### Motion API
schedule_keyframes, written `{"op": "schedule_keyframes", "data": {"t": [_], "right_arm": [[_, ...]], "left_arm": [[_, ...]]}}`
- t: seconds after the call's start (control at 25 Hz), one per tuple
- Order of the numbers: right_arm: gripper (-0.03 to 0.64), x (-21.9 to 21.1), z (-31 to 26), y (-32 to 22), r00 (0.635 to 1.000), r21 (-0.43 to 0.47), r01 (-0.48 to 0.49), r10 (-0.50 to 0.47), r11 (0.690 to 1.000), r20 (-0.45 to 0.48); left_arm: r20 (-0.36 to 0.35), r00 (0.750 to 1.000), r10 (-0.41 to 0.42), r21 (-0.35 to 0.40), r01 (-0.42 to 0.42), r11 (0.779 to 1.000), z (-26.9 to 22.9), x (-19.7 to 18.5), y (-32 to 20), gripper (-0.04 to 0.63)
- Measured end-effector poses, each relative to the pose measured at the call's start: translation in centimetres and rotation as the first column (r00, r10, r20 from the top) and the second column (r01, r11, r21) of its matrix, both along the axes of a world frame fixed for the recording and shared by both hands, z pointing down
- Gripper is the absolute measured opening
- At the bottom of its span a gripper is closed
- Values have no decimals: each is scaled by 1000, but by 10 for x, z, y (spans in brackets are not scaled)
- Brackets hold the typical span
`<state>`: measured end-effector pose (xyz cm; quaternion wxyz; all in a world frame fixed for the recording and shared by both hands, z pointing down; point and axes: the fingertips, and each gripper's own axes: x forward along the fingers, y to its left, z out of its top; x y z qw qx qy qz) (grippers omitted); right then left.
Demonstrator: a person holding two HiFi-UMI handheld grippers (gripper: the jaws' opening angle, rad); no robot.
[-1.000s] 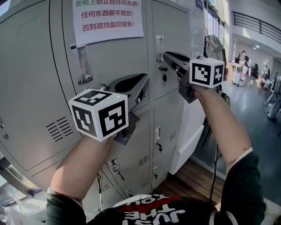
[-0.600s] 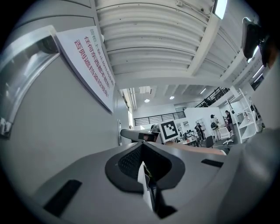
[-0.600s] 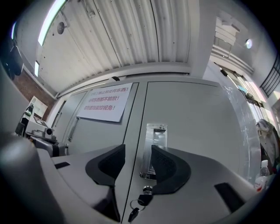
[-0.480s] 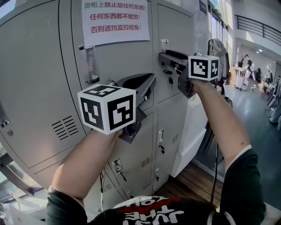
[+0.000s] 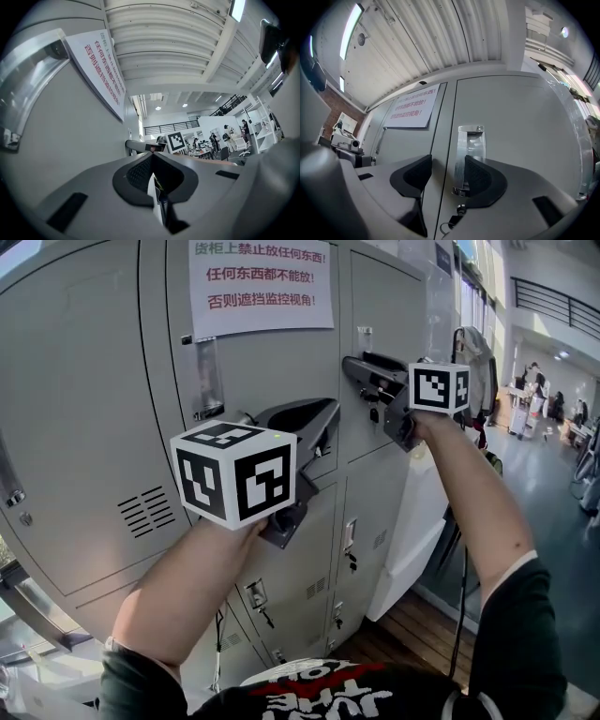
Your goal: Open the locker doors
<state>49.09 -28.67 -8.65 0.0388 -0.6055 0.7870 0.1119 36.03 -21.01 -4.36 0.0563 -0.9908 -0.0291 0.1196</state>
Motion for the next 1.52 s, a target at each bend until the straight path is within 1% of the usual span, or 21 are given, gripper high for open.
{"op": "schedule_keyframes", "data": {"t": [0.24,0.36,0.52,0.6,0.68,0.76,0.8,1.08,1.52], "right_arm": [[219,-2,1,5,999,-6,30,-30,1000,14],[219,0,1,12,1000,-7,23,-23,1000,7],[218,-1,0,26,999,-5,-7,7,1000,-37],[218,3,2,33,998,-11,-45,45,999,-51],[200,8,2,38,994,-17,-95,94,995,-59],[157,13,1,43,988,-14,-139,137,990,-77],[149,15,1,45,985,-13,-150,149,989,-82],[141,20,2,60,983,-11,-178,177,984,-56],[144,31,0,101,979,11,-200,200,980,-44]], "left_arm": [[4,1000,-3,-8,3,1000,3,1,-5,5],[8,1000,0,-9,0,1000,5,3,-5,5],[10,1000,3,-9,-3,1000,7,4,-4,5],[11,1000,5,-10,-5,1000,7,4,-4,5],[12,1000,6,-11,-6,1000,8,4,-5,5],[14,1000,6,-15,-6,1000,9,4,-5,5],[14,1000,7,-17,-7,1000,9,4,-6,5],[16,1000,18,-15,-17,1000,9,6,-1,5],[18,999,47,-22,-47,999,13,17,7,5]]}}
